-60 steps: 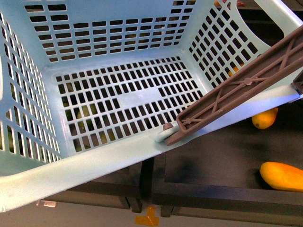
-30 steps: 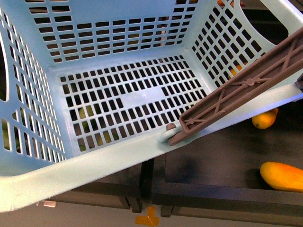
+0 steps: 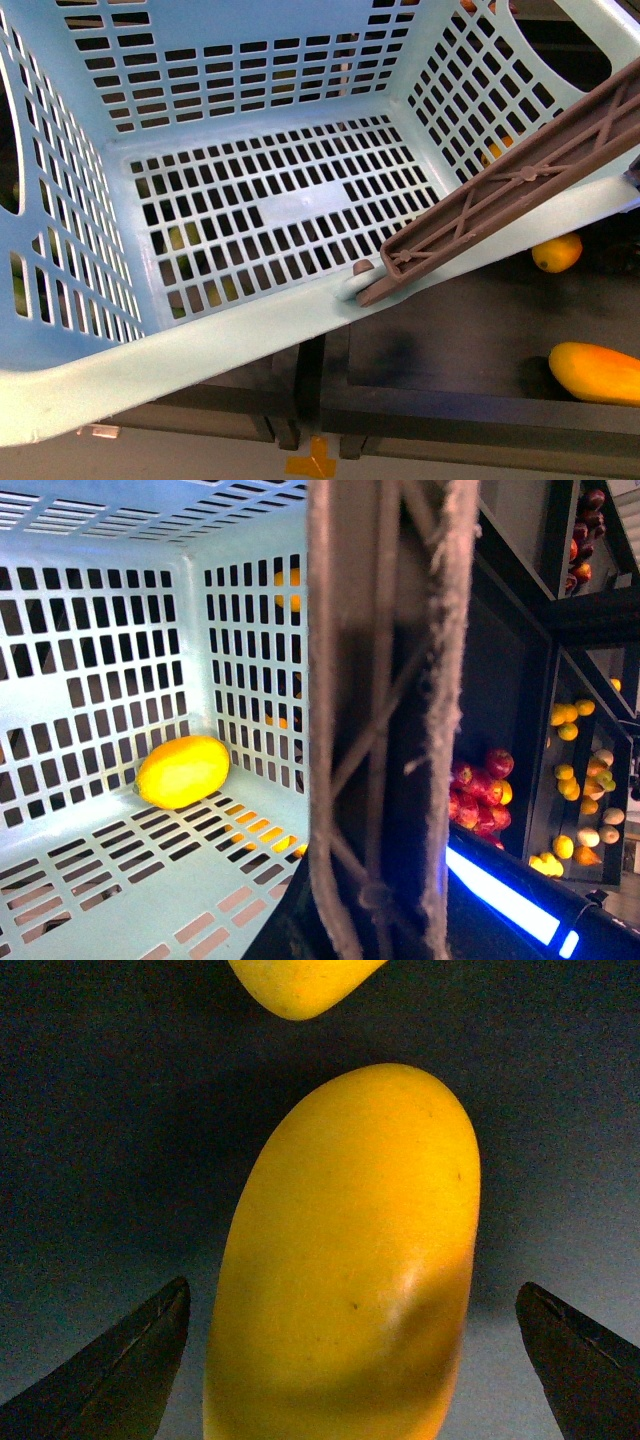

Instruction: Pick lemon and mango into basket

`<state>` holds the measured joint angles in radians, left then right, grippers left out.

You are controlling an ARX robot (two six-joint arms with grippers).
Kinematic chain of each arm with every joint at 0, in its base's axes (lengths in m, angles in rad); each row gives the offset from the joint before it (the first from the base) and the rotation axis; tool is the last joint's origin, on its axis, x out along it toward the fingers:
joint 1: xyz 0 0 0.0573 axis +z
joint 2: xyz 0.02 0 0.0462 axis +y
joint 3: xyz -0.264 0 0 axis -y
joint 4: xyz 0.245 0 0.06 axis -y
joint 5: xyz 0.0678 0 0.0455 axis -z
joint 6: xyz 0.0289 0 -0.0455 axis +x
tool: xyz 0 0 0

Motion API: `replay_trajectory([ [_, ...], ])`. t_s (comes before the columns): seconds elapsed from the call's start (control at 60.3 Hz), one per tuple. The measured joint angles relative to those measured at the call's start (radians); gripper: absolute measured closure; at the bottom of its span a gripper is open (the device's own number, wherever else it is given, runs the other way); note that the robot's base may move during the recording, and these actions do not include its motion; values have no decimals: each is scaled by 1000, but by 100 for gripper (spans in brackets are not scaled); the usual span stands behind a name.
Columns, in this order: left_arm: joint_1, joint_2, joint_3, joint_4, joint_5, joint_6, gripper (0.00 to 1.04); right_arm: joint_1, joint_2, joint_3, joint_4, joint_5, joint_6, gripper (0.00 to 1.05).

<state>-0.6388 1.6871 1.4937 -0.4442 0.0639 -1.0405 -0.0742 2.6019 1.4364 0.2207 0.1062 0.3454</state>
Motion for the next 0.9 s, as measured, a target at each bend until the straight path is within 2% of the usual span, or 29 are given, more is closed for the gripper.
replay_trajectory([
  [0.149, 0, 0, 0, 0, 0, 0, 99, 2, 23, 30, -26, 2, 7, 10],
  [0.299, 0, 0, 0, 0, -1, 0, 99, 8, 33, 39, -58, 12, 11, 34],
  [0.415, 0, 0, 0, 0, 0, 0, 99, 6, 33, 39, -59, 16, 23, 44],
  [0.697, 0, 0, 0, 0, 0, 0, 99, -34, -49, -68, -6, -11, 54, 46],
  [0.896, 0, 0, 0, 0, 0, 0, 99, -86, -248, -239, 96, -82, 55, 46],
])
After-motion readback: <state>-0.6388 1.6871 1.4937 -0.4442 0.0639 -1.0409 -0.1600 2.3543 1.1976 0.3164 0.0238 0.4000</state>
